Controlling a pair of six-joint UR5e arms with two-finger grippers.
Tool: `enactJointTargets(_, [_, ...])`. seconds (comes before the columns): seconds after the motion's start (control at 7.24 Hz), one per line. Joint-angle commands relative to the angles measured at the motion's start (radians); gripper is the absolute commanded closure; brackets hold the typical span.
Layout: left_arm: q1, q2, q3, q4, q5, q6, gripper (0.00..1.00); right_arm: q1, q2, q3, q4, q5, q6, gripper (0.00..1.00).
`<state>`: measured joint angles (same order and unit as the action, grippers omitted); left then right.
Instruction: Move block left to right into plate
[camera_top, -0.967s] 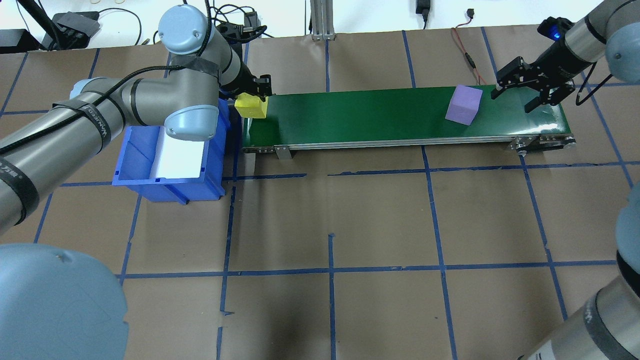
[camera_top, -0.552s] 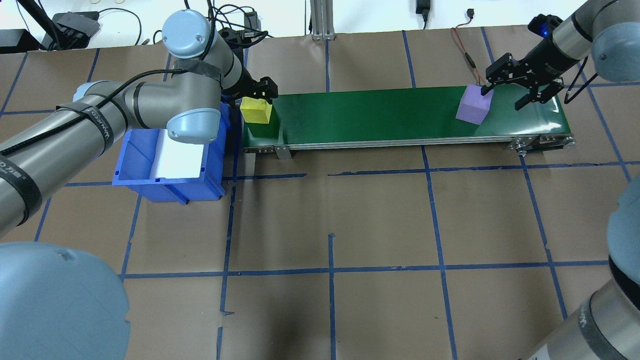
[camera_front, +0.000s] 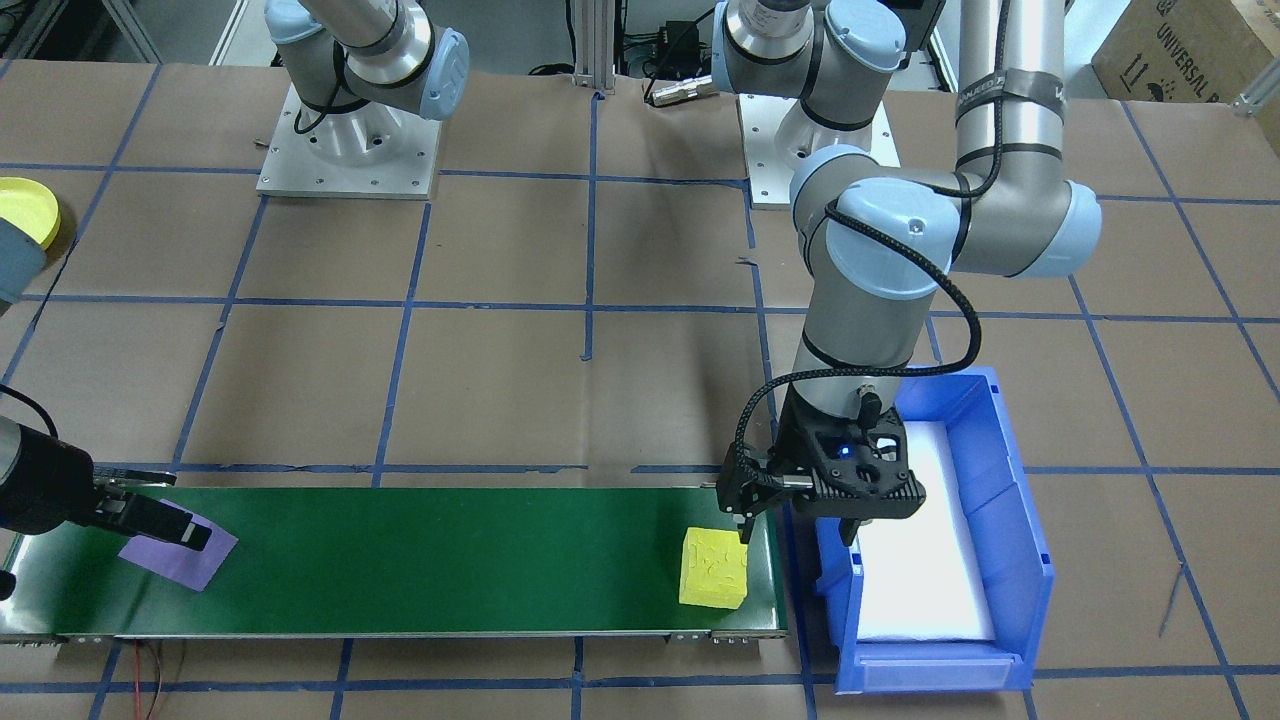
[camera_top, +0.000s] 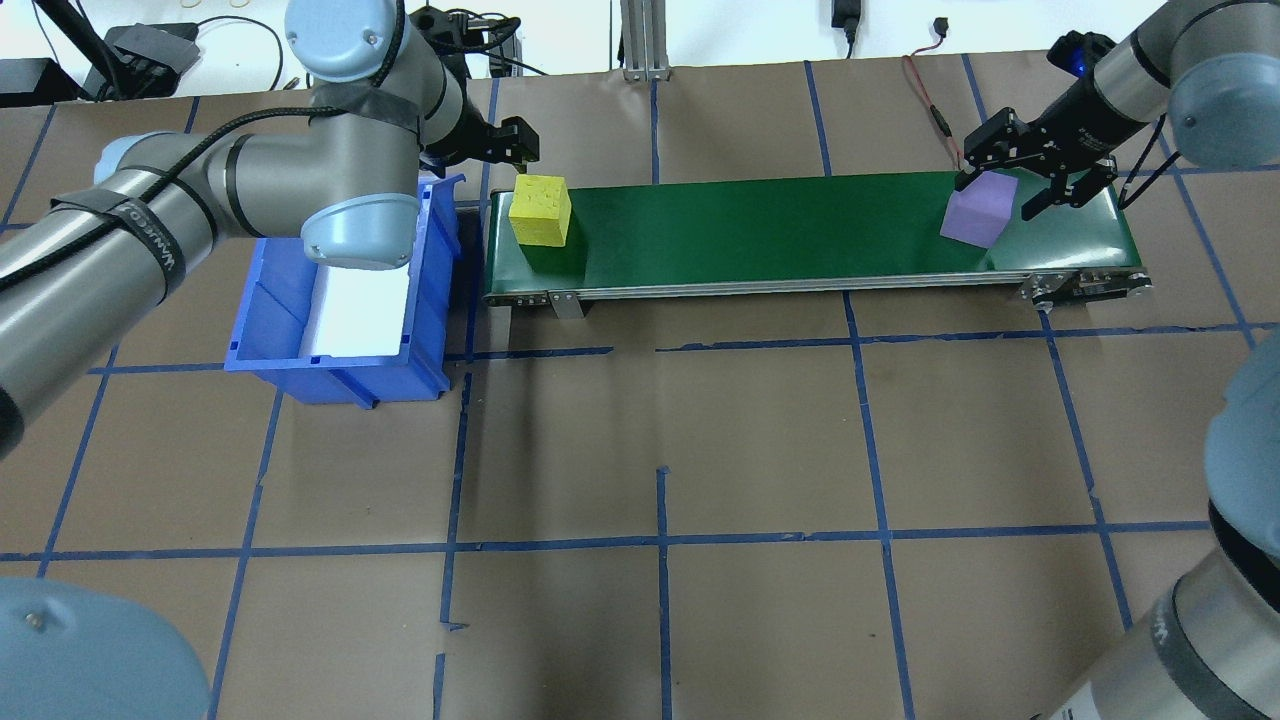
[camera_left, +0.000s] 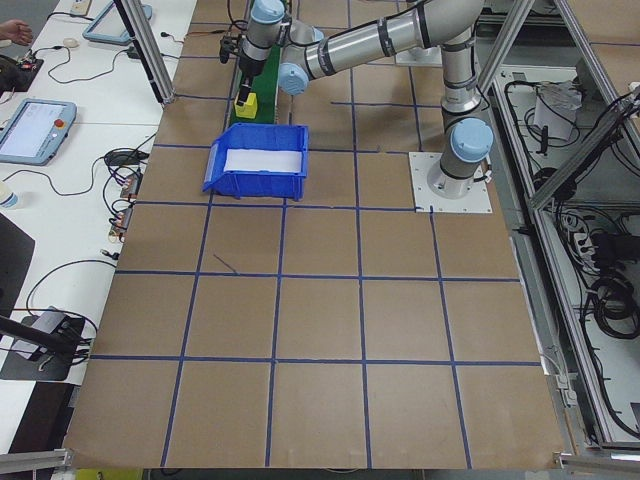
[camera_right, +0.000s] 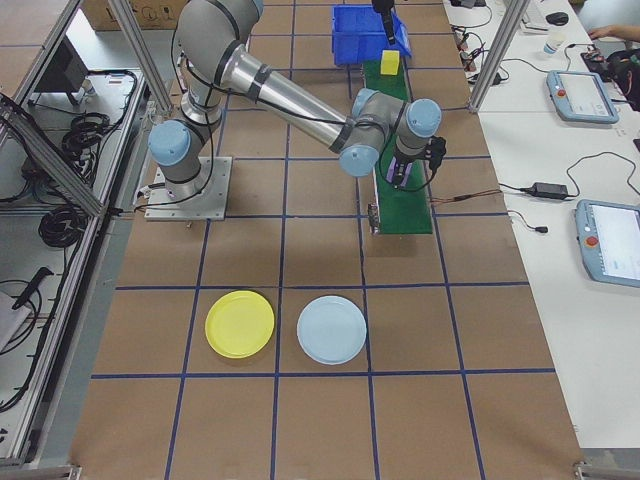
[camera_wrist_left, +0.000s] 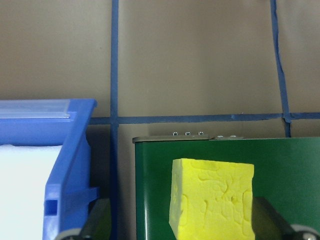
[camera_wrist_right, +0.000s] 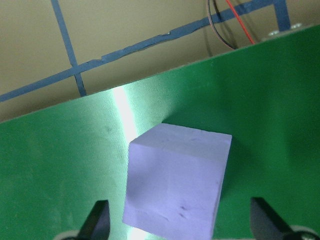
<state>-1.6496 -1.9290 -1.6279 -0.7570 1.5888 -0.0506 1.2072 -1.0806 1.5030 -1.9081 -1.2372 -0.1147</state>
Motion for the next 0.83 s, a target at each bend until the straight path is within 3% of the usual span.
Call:
enactJointTargets(0.0, [0.02,0.123,0.006,-0.175,0.06,0.057,0.0,0.0,0.024,-0.001,-0.031,-0.007,0.041,0.04])
enactJointTargets(0.14, [0.045,0.224,0.013,-0.372,0.062,0.058,0.0,0.0,0.028,0.0,-0.032,-0.022,0.04,0.1])
enactJointTargets(0.41, [0.098,0.378,0.028,-0.705,0.069,0.058,0.0,0.0,0.028,0.002,-0.031,-0.128,0.043,0.53])
enactJointTargets(0.69, [0.093,0.372,-0.004,-0.723,0.056,0.052,0.0,-0.001,-0.013,-0.012,-0.017,-0.242,0.093,0.83])
